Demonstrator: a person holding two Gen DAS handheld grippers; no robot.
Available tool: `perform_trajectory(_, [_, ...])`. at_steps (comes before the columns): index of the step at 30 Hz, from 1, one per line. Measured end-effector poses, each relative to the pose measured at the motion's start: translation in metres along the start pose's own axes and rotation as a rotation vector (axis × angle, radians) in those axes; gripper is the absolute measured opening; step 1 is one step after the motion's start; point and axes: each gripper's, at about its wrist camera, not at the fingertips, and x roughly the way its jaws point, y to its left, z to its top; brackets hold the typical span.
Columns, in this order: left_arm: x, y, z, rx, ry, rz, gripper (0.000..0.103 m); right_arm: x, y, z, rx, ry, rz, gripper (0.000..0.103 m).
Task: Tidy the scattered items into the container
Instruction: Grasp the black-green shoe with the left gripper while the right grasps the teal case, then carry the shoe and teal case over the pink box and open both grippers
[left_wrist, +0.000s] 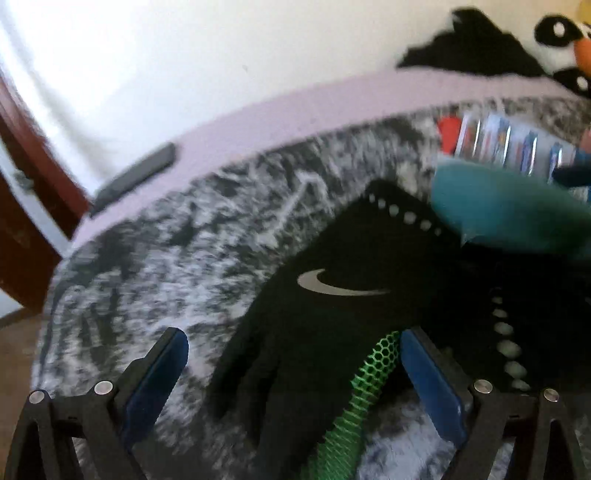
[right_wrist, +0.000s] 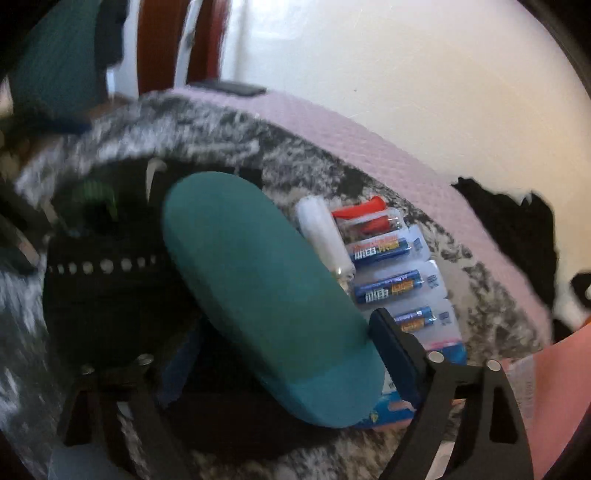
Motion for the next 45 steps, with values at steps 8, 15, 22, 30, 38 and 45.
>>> perform_trajectory(8, [-0.003, 0.021, -0.003, -0.237, -0.012, -0.138, 0.019, -0.034, -0.059, -0.003, 0.360, -0.053, 0.219, 0.045])
perform_trajectory(15, [-0.103, 0.028, -0.020, -0.410, -0.148, -0.174, 0.018, -0.093, -0.094, -0.050, 0.634, -0.126, 0.510, 0.042])
perform_trajectory(22, [-0.218, 0.003, -0.032, -0.391, -0.262, -0.079, 0.019, -0.166, -0.081, -0.090, 0.649, -0.201, 0.560, 0.040])
perform_trajectory(30, [-0.257, -0.048, -0.080, -0.393, -0.235, -0.025, 0.019, -0.190, -0.034, -0.141, 0.543, -0.098, 0.450, 0.040])
perform_trajectory(38, [-0.237, -0.072, -0.114, -0.407, -0.172, -0.032, 0.019, -0.131, 0.031, -0.176, 0.336, 0.114, 0.304, 0.045])
perform_trajectory(45, [-0.256, -0.077, -0.112, -0.405, -0.223, -0.034, 0.019, -0.137, 0.041, -0.173, 0.336, 0.076, 0.290, 0.041])
